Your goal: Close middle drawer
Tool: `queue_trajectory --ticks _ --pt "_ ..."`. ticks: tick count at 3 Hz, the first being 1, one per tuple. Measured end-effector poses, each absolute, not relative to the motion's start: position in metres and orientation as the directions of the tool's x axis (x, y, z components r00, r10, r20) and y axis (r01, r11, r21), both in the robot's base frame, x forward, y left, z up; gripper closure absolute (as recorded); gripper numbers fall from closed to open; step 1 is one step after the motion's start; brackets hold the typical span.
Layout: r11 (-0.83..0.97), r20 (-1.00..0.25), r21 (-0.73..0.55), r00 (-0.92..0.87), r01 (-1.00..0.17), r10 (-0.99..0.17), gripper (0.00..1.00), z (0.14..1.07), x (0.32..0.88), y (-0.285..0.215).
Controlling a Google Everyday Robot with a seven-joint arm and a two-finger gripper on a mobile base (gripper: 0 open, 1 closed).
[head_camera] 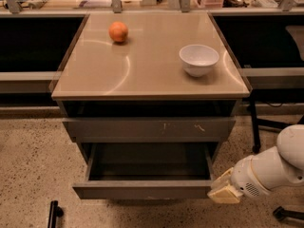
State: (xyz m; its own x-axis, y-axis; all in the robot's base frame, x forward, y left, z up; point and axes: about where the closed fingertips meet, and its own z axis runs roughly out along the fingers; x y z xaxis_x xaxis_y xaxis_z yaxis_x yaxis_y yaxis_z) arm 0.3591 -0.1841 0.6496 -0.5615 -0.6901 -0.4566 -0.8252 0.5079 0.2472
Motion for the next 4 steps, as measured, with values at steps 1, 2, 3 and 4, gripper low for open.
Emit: queue_trajectory --ticks 1,2,3,4 --pt "0.508 -0.457 0.247 -0.561 -0.825 -0.69 0.87 0.65 0.359 -0.184" --pt "0.508 -0.457 0.247 -0.562 -0.825 -0.69 1.0 0.65 0.359 -0.184" --pt "0.523 -0.492 0.281 -0.589 -0.805 -0.642 1.0 0.625 0.366 -0.185" --pt "0.515 -0.559 0.353 -0.617 -0.781 -0.554 1.0 0.576 0.382 -0.177"
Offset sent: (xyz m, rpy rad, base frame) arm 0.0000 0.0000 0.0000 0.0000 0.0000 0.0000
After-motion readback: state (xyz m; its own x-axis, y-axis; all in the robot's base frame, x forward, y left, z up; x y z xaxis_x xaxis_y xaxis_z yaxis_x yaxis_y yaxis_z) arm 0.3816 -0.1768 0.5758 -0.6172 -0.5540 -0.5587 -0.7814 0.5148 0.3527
